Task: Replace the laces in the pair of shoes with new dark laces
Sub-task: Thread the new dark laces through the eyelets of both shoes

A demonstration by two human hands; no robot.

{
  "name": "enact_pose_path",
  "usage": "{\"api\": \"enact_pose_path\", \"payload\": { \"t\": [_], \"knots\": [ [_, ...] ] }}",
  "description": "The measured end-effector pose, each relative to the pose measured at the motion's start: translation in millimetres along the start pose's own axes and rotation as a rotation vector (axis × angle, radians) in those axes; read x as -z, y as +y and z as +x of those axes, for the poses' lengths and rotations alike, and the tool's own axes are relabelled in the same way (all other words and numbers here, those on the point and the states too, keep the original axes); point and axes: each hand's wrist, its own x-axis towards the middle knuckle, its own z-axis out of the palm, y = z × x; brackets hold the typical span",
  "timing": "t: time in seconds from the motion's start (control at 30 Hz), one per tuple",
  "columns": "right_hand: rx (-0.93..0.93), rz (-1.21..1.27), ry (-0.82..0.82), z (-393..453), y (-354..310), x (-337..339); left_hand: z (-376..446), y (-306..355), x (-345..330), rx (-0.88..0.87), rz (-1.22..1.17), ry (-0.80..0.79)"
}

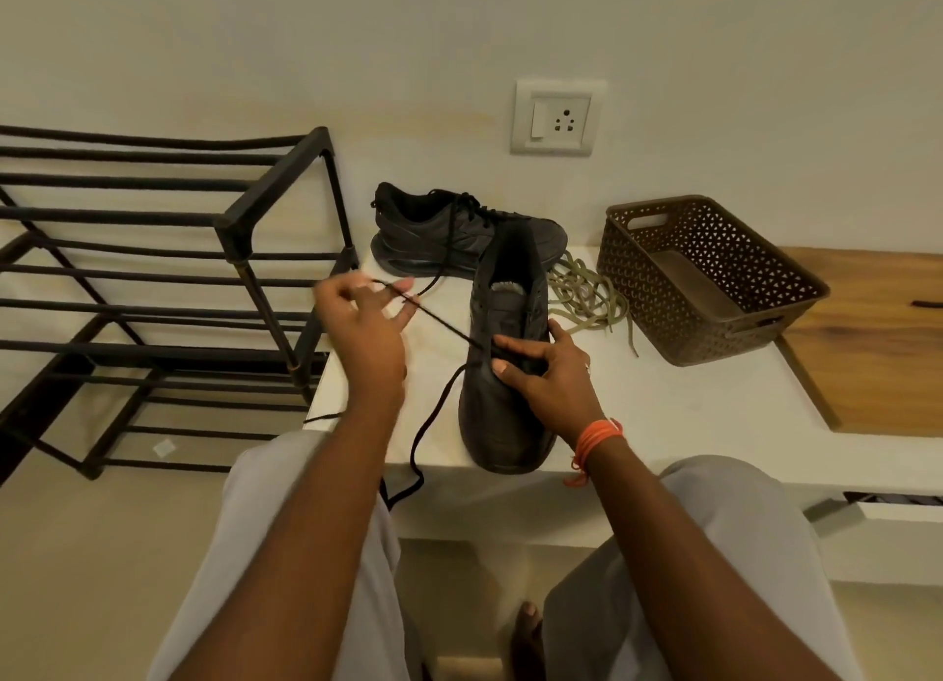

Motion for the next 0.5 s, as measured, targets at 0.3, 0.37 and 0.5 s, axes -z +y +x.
{"api": "enact_pose_path", "payload": {
  "t": [0.3,0.37,0.5],
  "knots": [
    [0.015,-0.096,-0.013,-8,-5,4,11,-10,3,-0.275,1.378,-0.865],
    [0.010,-0.176,-0.022,-9,-3,5,19,-8,8,-0.269,1.200,-0.649],
    [-0.020,-0.210,-0.030,-7,2,8,36,7,25,-0.327,0.596,0.188]
  ]
}}
